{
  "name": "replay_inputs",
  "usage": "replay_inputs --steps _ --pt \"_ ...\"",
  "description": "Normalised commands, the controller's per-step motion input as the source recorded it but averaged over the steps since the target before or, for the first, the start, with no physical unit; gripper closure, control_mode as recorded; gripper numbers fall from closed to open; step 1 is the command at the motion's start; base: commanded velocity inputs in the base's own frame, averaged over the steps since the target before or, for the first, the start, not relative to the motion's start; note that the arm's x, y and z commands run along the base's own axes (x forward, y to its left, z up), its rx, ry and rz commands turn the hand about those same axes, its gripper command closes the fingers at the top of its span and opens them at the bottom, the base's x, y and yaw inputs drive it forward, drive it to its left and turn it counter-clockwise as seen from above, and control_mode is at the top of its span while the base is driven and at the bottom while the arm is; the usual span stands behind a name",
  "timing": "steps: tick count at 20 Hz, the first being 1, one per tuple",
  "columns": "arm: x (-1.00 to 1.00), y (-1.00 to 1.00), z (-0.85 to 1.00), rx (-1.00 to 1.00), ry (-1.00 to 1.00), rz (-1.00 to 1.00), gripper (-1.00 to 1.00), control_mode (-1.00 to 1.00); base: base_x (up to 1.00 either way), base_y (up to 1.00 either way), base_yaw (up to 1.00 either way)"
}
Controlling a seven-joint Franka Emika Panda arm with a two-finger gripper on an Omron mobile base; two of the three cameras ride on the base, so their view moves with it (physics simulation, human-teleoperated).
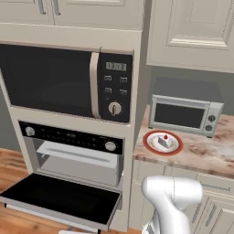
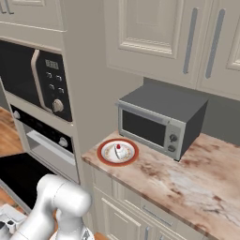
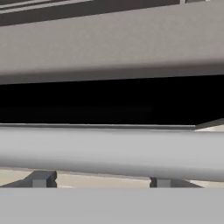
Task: Take the baked cake out of the oven and place it on the plate for cooling. Then close the oven door.
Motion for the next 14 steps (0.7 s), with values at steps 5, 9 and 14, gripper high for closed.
replay_inputs --steps 5,9,14 --pt "0.59 -0.22 0.5 0.0 -0.13 -0.04 -1.0 -1.0 0.0 0.0 0.0" --pt "0.57 -0.21 0.57 0.0 -0.14 -0.01 -1.0 -1.0 0.0 0.0 0.0" --pt "0.6 -0.36 0.88 0.02 -0.13 -0.01 -1.0 -1.0 0.0 0.0 0.0"
